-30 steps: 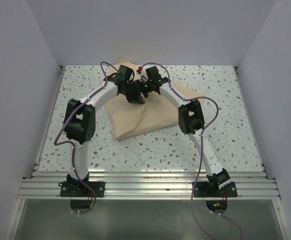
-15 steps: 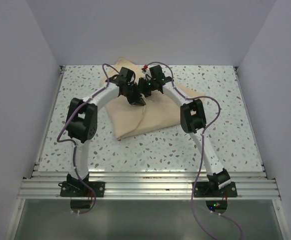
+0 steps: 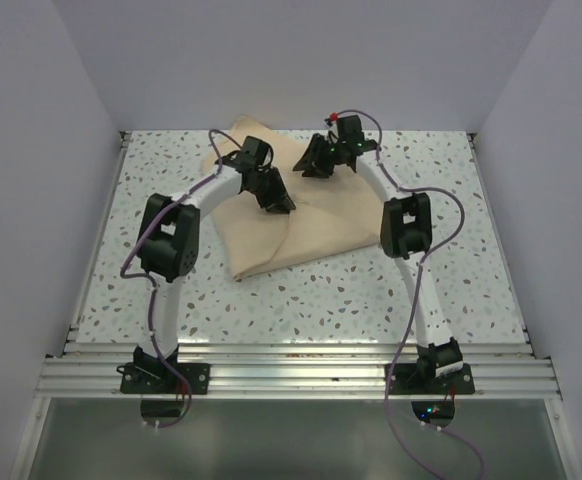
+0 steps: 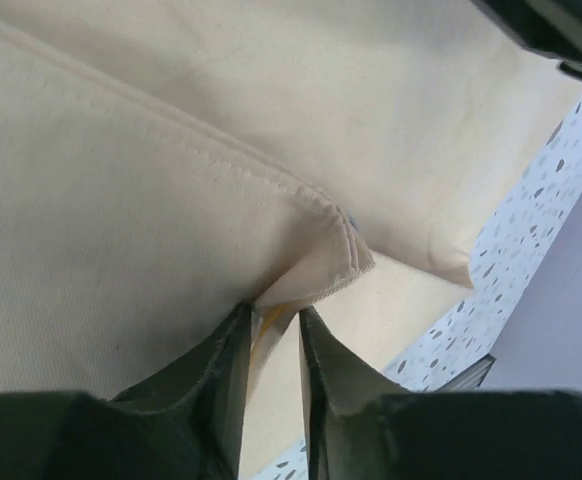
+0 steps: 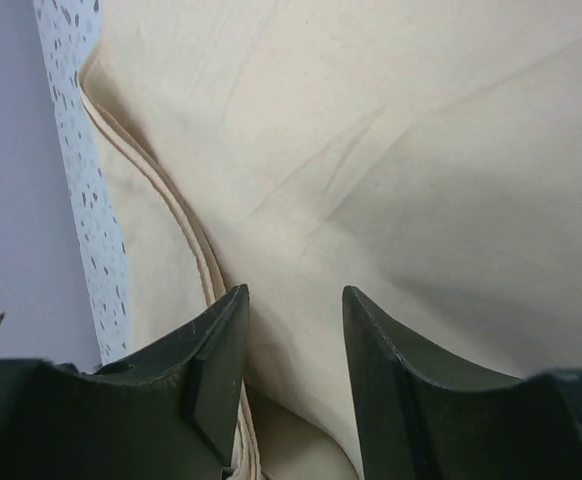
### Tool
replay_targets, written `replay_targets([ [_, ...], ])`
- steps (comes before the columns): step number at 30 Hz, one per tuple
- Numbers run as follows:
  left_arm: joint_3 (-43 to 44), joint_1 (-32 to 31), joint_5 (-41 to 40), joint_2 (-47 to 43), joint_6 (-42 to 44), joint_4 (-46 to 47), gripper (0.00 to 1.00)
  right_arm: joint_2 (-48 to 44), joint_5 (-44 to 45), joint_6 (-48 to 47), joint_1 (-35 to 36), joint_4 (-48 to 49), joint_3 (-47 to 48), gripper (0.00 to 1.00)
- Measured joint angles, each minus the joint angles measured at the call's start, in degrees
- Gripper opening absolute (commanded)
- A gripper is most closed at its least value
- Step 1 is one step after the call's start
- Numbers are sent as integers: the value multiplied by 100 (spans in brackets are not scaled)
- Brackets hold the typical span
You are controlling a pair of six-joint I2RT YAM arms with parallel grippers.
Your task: Prepare the surgical pack
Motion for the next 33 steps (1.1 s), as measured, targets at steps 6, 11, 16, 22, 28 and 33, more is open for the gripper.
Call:
replay_targets([
  [6,382,22,136,201,24,-2,44,-697,254,-223,-334,-417,-243,46],
  [11,474,107,157,127,160,11,46,-1392,435,-566,-437,-927,-463,47],
  [16,468,267,136,-201,380,-140,44,-1980,667,-1014,-470,-1475,-811,47],
  [22,192,337,238,-800,542,-66,14,-2771,713,-1290,-511,-1777,-2153,31],
  [28,166,267,490,-632,590,26,4,-3652,763,-1517,-461,-1882,-3906,11],
  [33,166,199,586,-264,592,48,3,-4321,1047,-1742,-90,-2039,-4909,0],
])
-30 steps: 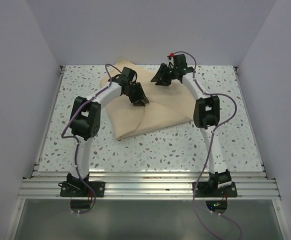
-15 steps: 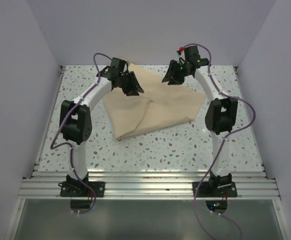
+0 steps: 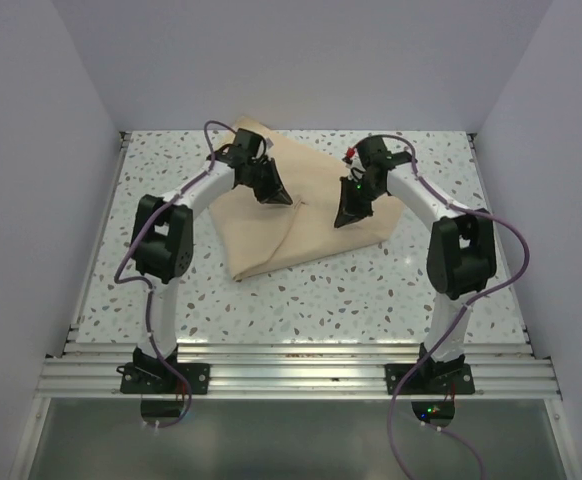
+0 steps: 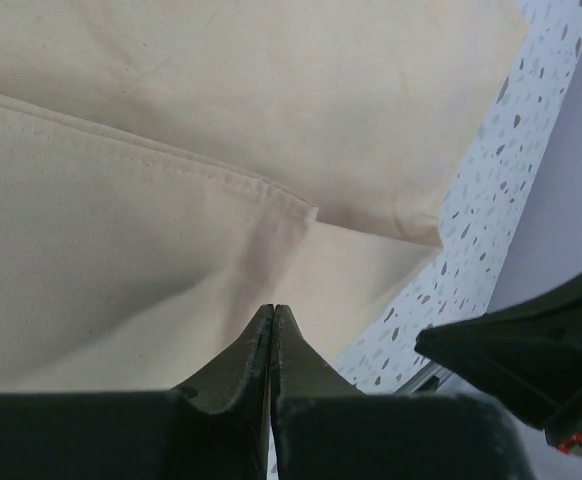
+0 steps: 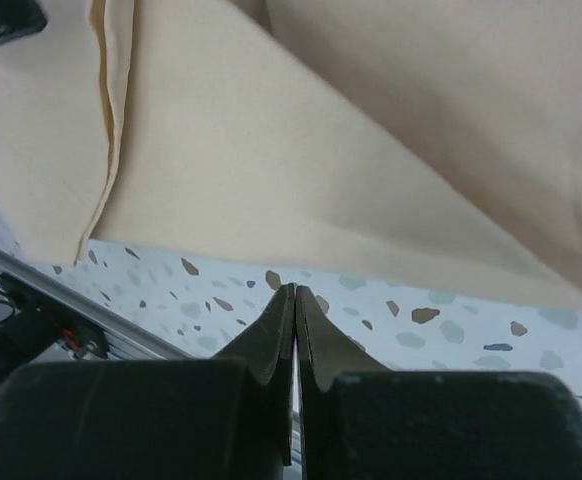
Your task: Prepare the surgical pack
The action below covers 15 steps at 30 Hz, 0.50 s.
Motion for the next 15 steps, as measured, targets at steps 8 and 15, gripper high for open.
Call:
replay_targets([
  [8,4,-17,155,551,-7,57,2,-262,514,-289,431,-39,-481,0],
  [15,7,-17,184,621,-7,129,1,-33,750,-363,413,9,-452,0],
])
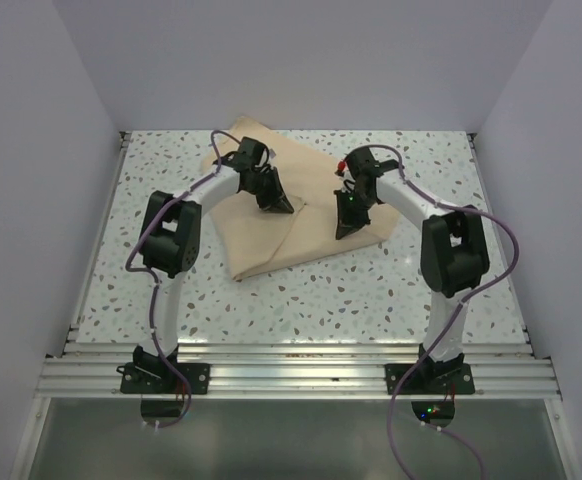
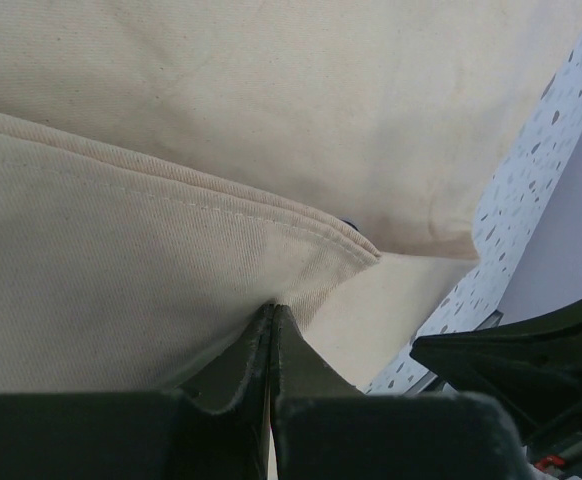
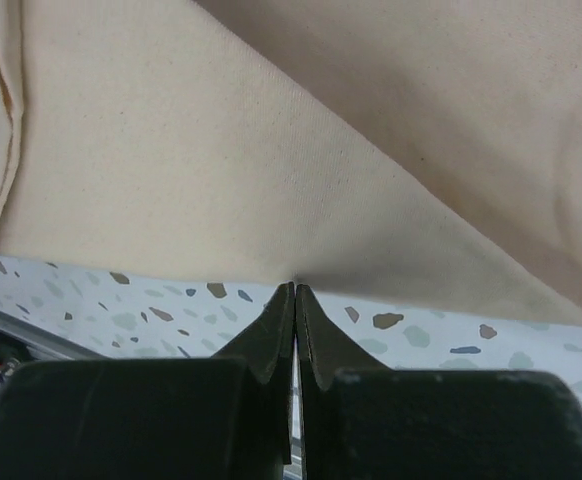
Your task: Prepare the surgical pack
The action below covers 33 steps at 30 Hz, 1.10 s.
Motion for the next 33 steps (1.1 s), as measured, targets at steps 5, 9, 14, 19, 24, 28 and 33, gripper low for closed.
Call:
replay_targets([
  [5,0,0,-2,0,0,-2,1,372,111,0,70,74,109,0],
  [9,0,0,-2,0,2,-4,1,597,179,2,107,81,225,0],
  [14,9,0,-2,4,0,-4,1,883,251,4,122,138,387,0],
  [19,50,0,0,31,0,-11,1,994,376,7,142,146,442,0],
  [24,81,0,0,31,0,-15,1,1132,382,28,144,223,463,0],
  [28,136,0,-2,33,0,-22,1,1132,389,37,144,221,472,0],
  [33,179,0,-2,42,0,-28,1,1108,494,35,133,184,496,0],
])
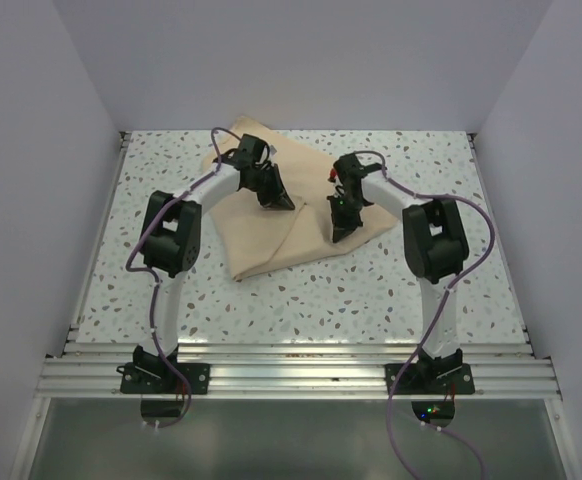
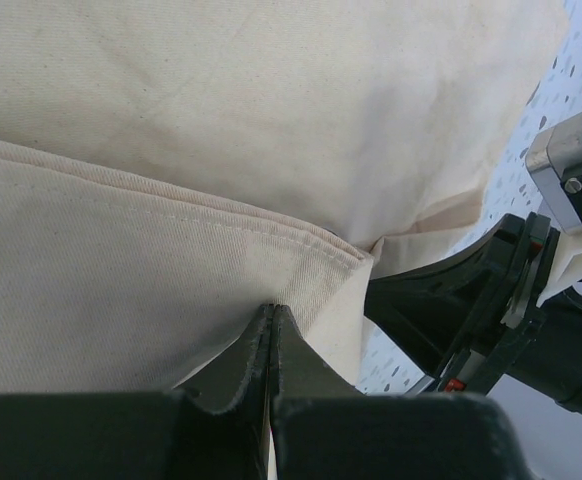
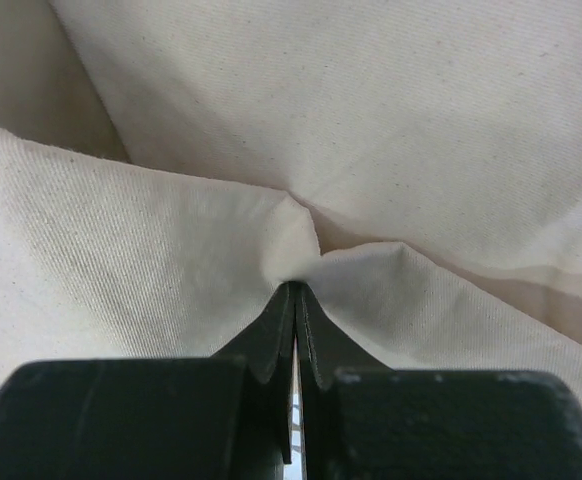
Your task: Prepare the surgical pack
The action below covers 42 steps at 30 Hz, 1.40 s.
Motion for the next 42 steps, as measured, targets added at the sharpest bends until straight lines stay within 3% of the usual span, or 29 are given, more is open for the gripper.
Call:
replay_targets([
  [10,92,2,7,98,4,-26,0,-656,109,-31,-396,20,-455,0],
  [26,214,37,17,122,66,-190,0,-273,219,-31,-518,61,-363,0],
  [42,247,68,107,175,72,-243,0,-518,529,-92,-1241,-11,-713,0],
])
